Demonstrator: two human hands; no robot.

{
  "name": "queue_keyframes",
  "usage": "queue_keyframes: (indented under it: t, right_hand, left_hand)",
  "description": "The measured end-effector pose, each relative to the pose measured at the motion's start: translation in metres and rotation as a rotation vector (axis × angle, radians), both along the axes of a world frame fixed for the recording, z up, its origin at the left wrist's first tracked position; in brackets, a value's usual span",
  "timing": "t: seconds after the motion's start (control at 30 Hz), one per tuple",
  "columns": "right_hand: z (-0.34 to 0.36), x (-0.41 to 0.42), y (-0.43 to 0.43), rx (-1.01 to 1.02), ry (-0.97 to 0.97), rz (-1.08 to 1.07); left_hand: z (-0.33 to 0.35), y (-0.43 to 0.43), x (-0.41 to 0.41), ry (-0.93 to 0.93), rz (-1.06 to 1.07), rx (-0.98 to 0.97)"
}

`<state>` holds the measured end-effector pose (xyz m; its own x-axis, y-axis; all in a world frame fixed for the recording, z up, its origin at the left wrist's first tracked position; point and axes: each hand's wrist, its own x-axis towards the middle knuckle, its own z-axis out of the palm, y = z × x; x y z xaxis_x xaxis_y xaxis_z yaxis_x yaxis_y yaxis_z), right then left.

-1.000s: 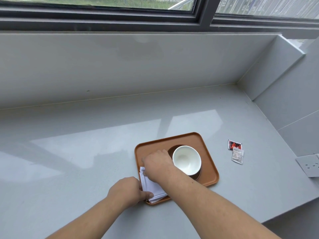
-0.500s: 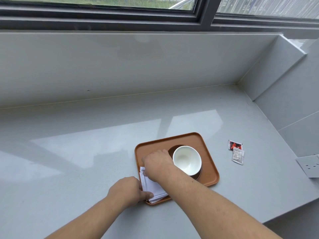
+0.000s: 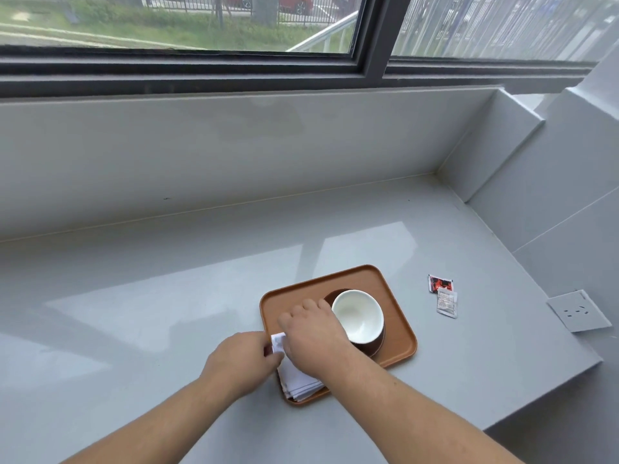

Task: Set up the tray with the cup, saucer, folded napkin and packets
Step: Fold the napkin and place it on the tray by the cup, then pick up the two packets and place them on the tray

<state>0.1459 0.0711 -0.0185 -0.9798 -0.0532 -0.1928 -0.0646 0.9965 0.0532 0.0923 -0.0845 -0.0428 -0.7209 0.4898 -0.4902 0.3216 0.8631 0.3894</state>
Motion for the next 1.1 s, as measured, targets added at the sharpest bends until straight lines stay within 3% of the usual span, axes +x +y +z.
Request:
queue_keyframes:
  t: [0.13, 0.27, 0.4, 0.5, 0.77, 1.1]
  right_hand:
    - [0.026, 0.023, 0.019, -0.124, 0.167, -0.136]
    - [0.052, 0.044, 0.060, -0.123, 0.281, -0.273]
    - [0.066, 0.067, 0.120, -0.110, 0.311, -0.434]
    - [0.063, 0.086, 0.171, -0.216, 0.332, -0.569]
    - [0.025, 0.130, 0.283, -0.314, 0.115, -0.764]
    - [-0.020, 0.143, 0.351, -0.319, -0.041, -0.646]
  left_hand:
    - [0.035, 0.013, -0.029, 0.085, -0.056, 0.113]
    - [0.074, 0.052, -0.041, 0.181, -0.219, 0.169]
    - [0.101, 0.102, -0.034, 0.301, -0.409, 0.179]
    - [0.107, 0.145, -0.025, 0.350, -0.512, 0.142]
    - [0.076, 0.252, 0.007, 0.263, -0.555, 0.052]
    - [0.015, 0.376, 0.039, 0.203, -0.651, 0.000]
